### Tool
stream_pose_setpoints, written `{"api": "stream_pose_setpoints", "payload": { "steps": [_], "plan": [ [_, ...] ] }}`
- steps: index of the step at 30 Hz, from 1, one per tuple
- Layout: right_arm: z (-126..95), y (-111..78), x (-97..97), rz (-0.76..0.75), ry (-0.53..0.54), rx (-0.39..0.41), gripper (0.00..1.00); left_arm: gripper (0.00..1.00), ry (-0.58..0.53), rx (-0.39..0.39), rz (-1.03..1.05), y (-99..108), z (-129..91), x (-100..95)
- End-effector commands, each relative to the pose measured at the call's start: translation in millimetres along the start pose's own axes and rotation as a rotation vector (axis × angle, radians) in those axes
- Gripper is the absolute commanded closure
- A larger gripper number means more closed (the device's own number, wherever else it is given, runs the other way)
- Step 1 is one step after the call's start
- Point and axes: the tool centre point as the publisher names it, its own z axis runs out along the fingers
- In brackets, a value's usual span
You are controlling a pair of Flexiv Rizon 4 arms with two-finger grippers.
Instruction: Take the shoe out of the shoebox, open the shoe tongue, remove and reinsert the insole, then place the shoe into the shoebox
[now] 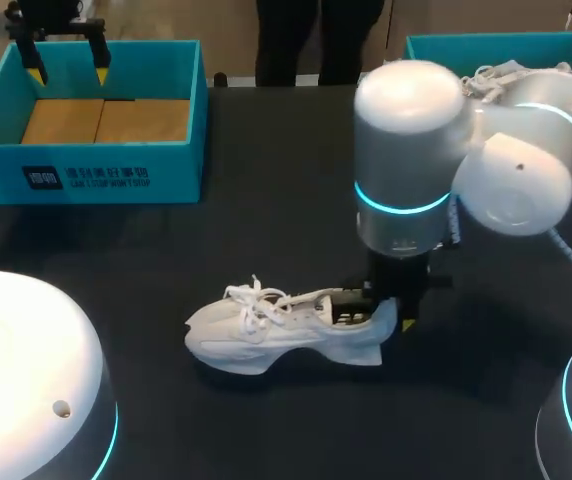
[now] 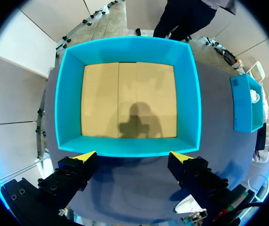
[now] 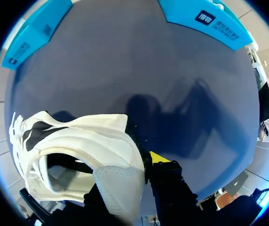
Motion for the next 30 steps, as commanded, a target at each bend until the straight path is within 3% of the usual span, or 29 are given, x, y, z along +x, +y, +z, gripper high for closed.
{"api": "stream_pose_setpoints", "payload": {
  "steps": [1, 30],
  "plan": [
    [13, 2.7, 23.0, -0.003, -0.037, 0.018, 1.00, 0.00, 0.001, 0.002, 0.000, 1, 1, -0.4],
    [38, -4.6, 19.5, 0.019, -0.044, 0.032, 1.00, 0.00, 0.001, 0.002, 0.000, 1, 1, -0.4]
  ]
}}
